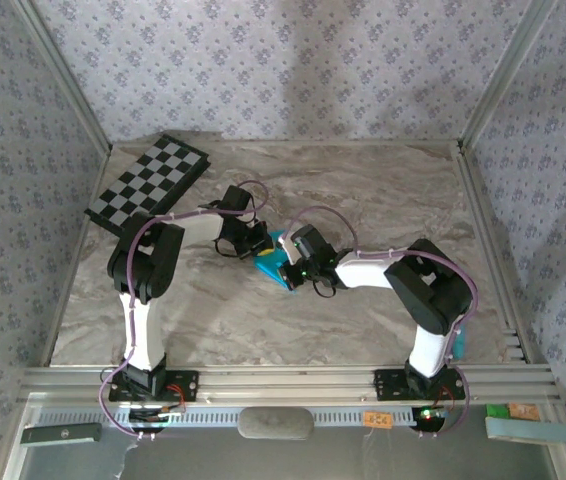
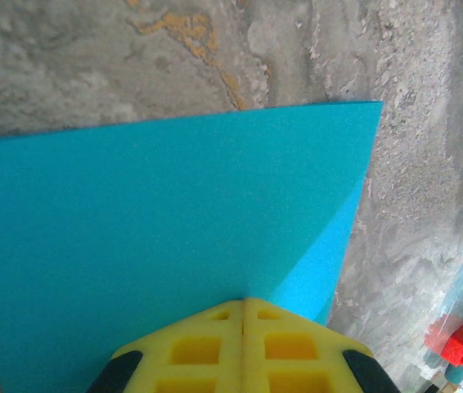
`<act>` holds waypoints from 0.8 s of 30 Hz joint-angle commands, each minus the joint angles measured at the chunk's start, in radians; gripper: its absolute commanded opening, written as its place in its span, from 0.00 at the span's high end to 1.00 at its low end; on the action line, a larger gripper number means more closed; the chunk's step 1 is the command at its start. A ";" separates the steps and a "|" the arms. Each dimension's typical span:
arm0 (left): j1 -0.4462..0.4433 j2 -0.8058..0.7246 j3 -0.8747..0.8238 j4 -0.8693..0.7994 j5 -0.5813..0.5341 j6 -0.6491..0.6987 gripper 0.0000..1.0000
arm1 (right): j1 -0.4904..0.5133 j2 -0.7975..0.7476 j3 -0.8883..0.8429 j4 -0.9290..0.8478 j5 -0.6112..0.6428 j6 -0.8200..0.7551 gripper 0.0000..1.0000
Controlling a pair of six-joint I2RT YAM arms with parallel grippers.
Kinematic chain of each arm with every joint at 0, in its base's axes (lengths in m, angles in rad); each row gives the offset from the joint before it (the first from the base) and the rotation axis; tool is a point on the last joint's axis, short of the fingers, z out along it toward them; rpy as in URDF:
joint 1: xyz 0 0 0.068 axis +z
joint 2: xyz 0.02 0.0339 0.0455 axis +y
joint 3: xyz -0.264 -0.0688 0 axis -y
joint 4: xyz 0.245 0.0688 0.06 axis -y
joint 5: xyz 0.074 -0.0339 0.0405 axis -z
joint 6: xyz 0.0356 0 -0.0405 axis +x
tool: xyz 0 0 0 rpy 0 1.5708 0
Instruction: Fold a paper plane with a square sheet of paper (pick it up from the middle)
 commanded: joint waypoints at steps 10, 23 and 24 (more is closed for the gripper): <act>-0.020 0.055 -0.011 -0.064 -0.022 0.019 1.00 | 0.008 0.027 0.040 -0.036 0.024 0.002 1.00; -0.020 0.054 -0.009 -0.065 -0.024 0.018 1.00 | 0.009 0.039 0.044 -0.063 0.016 0.007 1.00; -0.021 0.054 -0.008 -0.065 -0.025 0.016 1.00 | 0.008 0.038 0.044 -0.068 0.010 0.007 1.00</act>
